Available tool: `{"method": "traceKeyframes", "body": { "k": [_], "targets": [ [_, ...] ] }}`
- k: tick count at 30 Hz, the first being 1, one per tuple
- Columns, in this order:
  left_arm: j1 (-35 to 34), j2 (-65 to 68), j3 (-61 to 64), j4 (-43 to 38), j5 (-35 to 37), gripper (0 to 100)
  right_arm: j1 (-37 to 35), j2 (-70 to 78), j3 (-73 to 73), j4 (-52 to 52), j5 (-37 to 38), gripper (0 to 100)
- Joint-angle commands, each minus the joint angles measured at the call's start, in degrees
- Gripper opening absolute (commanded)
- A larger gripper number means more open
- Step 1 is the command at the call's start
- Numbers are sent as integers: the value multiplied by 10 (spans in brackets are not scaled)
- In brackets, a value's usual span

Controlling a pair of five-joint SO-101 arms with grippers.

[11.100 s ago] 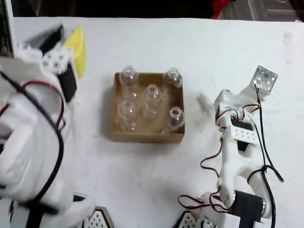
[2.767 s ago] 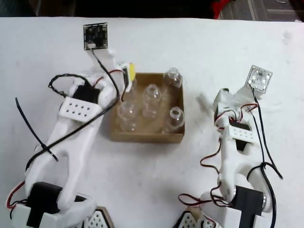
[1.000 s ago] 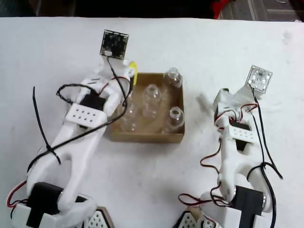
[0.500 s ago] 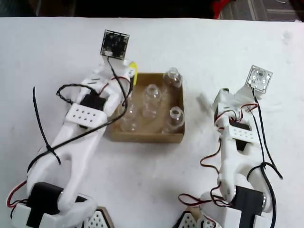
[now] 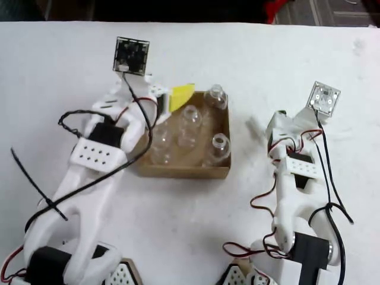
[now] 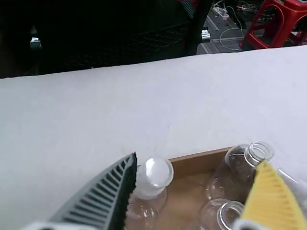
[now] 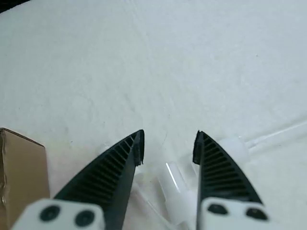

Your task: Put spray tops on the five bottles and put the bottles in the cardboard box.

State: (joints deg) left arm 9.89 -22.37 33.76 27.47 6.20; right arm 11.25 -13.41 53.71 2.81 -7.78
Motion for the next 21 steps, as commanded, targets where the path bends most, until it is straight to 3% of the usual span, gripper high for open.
{"method": "traceKeyframes", "body": {
  "k": [1, 4, 12, 17, 21],
  "targets": [
    [-26, -60, -12, 1, 11, 343, -7, 0, -4, -14, 8, 149],
    [-60, -119, -39, 51, 11, 333, -7, 0, -4, -14, 8, 149],
    [-196, -178, -204, 328, 7, 330, -7, 0, -4, -14, 8, 149],
    [-255, -178, -216, 403, -1, 290, -7, 0, -4, -14, 8, 149],
    [-298, -159, -211, 427, -80, 187, -7, 0, -4, -14, 8, 149]
  ]
}}
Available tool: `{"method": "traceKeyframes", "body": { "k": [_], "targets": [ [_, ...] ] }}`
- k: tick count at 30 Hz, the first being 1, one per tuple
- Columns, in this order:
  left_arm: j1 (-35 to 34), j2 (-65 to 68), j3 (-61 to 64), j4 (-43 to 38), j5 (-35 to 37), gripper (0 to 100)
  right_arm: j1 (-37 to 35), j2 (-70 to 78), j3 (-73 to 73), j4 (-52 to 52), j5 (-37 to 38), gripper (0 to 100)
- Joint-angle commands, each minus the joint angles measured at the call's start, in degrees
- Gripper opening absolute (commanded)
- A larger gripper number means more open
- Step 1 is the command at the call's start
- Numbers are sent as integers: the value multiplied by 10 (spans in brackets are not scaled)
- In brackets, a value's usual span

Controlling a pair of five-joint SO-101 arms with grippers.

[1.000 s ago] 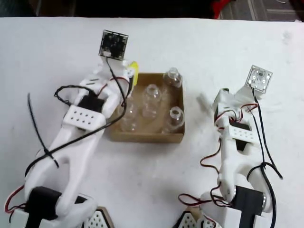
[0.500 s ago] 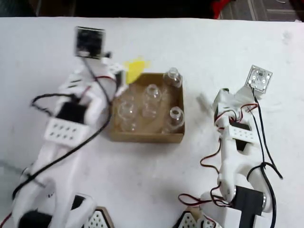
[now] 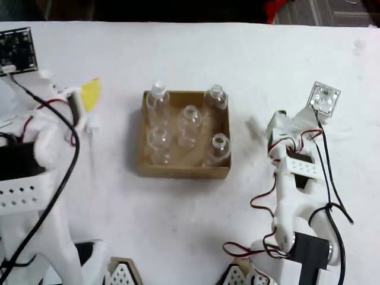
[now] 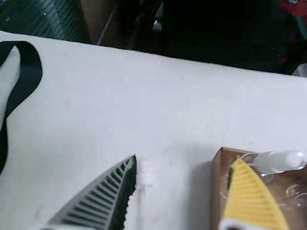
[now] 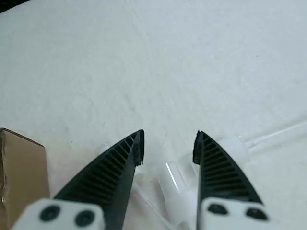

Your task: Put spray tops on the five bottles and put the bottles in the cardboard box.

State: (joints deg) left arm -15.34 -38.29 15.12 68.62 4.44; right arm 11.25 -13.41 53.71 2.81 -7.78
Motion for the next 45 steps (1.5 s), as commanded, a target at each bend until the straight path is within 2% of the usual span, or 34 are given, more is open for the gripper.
{"method": "traceKeyframes", "body": {
  "k": [1, 6, 12, 17, 21, 25, 30, 35, 38, 41, 45],
  "targets": [
    [-58, 12, -25, 20, -80, 155, -7, 0, -4, -14, 8, 149],
    [-128, 95, -25, 42, -156, 16, -7, -1, -4, -14, 8, 149],
    [-170, 212, -26, 86, -174, 58, -7, -1, -4, -14, 8, 149],
    [-127, 295, -45, 85, -170, 54, -7, -1, -4, -14, 8, 149],
    [-72, 342, -103, 114, -104, 54, -7, 0, -4, -14, 8, 149],
    [-58, 396, -171, 132, -29, 55, -7, 0, -4, -14, 8, 149],
    [-56, 503, -259, 149, 7, 57, -7, 0, -4, -14, 8, 149],
    [-54, 622, -387, 226, 9, 62, -7, 0, -4, -14, 8, 149],
    [-54, 688, -474, 284, 11, 116, -7, 0, -4, -14, 8, 149],
    [-47, 741, -554, 330, 11, 218, -7, 0, -4, -14, 8, 149],
    [-27, 780, -615, 333, 12, 330, -7, 0, -4, -14, 8, 149]
  ]
}}
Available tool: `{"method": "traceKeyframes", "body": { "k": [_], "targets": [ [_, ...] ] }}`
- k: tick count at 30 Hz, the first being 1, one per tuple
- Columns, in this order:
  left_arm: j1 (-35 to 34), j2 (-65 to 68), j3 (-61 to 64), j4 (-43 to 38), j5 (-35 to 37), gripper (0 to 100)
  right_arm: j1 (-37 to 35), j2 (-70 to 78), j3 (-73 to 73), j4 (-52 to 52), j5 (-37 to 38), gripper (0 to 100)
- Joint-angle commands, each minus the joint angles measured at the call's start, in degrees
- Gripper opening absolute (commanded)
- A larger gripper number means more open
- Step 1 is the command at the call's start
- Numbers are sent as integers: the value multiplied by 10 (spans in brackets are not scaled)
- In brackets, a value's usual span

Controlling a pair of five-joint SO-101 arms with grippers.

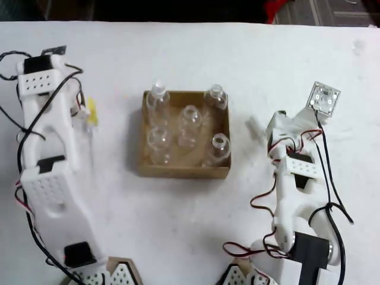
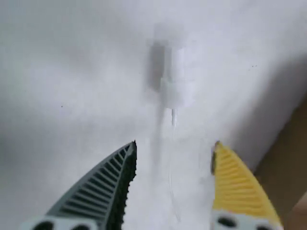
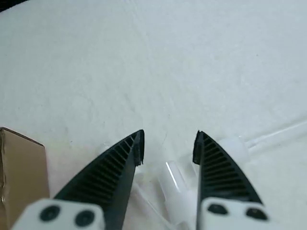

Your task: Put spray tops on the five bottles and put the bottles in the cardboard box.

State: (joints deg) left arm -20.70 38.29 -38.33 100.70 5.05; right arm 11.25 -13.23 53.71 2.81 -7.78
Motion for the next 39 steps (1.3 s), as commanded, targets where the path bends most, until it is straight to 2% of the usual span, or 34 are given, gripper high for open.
{"method": "traceKeyframes", "body": {
  "k": [1, 5, 11, 15, 27, 39],
  "targets": [
    [35, 18, -90, 11, 6, 332, -7, -2, -4, -14, 8, 149],
    [49, 27, -114, 6, 6, 260, -7, -2, -4, -14, 8, 149],
    [18, 28, -113, -15, 5, 126, -7, -2, -4, -14, 8, 149],
    [2, 46, -117, -47, 5, 121, -7, -3, -4, -14, 8, 149],
    [23, 132, -120, -108, 6, 121, -7, -2, -4, -14, 8, 149],
    [24, 157, -120, -115, 20, 122, -7, -2, -4, -14, 8, 149]
  ]
}}
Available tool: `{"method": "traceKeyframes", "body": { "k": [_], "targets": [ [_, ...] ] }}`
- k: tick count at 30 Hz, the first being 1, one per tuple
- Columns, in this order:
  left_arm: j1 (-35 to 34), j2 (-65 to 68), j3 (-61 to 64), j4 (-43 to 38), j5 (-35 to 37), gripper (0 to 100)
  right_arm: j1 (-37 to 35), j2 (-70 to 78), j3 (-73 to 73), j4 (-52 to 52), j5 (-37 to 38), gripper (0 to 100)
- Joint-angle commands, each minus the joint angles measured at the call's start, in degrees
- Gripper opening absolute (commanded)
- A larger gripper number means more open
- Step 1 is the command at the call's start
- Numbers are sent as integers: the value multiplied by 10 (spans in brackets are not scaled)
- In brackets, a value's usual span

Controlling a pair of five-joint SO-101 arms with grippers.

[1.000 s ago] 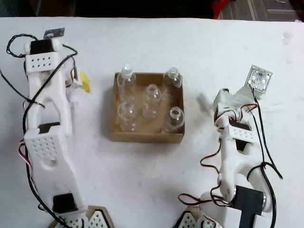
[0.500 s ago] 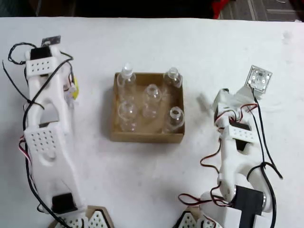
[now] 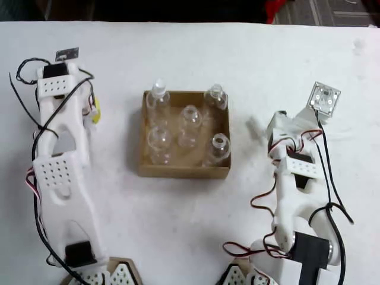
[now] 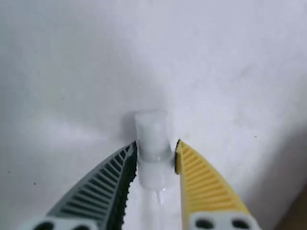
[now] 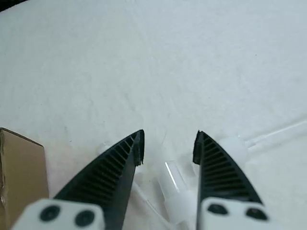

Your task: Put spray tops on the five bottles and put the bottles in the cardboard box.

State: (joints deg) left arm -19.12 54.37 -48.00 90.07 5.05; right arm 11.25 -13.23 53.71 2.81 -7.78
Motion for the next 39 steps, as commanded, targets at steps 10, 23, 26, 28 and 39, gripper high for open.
{"method": "traceKeyframes", "body": {
  "k": [10, 23, 26, 28, 39],
  "targets": [
    [9, -1, -23, -40, 67, 122, -7, -2, -4, -14, 8, 149],
    [8, -1, -18, -36, 64, 215, -7, -2, -4, -14, 8, 149],
    [10, 0, -18, -35, 63, 180, -7, -2, -4, -14, 8, 149],
    [10, 0, -18, -29, 62, 139, -7, -2, -4, -14, 8, 149],
    [9, -7, -23, 58, 62, 52, -7, -3, -4, -14, 8, 149]
  ]
}}
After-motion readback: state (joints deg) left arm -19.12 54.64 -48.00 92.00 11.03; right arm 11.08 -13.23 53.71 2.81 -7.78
